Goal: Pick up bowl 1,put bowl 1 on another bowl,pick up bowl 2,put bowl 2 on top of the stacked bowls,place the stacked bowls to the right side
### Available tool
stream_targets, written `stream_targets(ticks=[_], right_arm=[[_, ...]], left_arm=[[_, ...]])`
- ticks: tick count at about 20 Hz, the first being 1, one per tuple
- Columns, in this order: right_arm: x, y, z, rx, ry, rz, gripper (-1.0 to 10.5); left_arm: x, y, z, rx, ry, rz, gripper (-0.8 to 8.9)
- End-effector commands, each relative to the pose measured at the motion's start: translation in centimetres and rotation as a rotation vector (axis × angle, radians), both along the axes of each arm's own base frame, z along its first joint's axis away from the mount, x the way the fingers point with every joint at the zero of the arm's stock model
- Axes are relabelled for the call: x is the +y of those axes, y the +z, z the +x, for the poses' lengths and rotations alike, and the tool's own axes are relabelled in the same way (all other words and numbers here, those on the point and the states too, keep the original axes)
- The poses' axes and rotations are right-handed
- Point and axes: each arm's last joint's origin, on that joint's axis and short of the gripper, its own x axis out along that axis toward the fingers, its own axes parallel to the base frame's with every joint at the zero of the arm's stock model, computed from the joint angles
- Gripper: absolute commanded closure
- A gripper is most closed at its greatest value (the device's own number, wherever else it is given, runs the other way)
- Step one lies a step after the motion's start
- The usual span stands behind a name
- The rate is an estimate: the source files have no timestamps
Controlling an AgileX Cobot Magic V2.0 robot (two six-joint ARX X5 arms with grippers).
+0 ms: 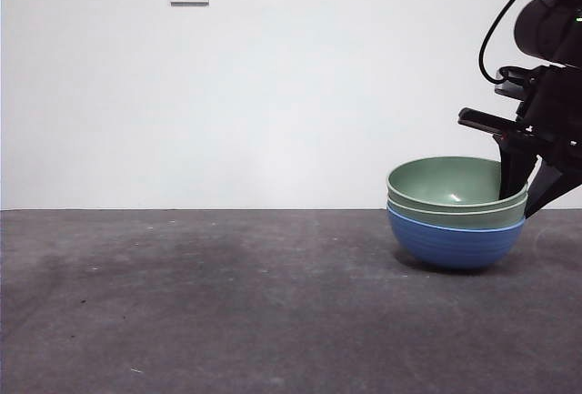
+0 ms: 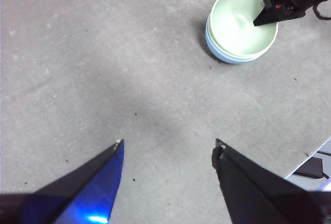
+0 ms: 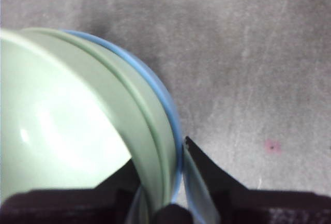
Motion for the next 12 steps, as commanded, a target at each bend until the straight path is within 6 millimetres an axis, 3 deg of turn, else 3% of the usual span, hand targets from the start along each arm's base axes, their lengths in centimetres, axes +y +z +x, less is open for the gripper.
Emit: stream_targets(ticks=[1,7,10,12], right_arm=[[-0.8,-0.5,0.6,-0.004,-0.009,-0.017,9.6],[-1.8,-1.1,0.6,0.026,-0.002,-0.057,9.5],[-1.8,-1.1,0.5,0.034,-0.003,-0.056,7.1],[-1.8,-1.2,0.4,0.046,-0.001,-0.054,6.6]], left_arm=[[0.0,0.0,0.0,-0.008,-0.005,0.005,5.21],[0.0,0.0,0.0,-0.009,-0.004,0.005,5.21],[0.0,0.0,0.0,-0.008,-0.004,0.005,5.21],[0.0,0.0,0.0,-0.007,-0.004,0.005,5.21]])
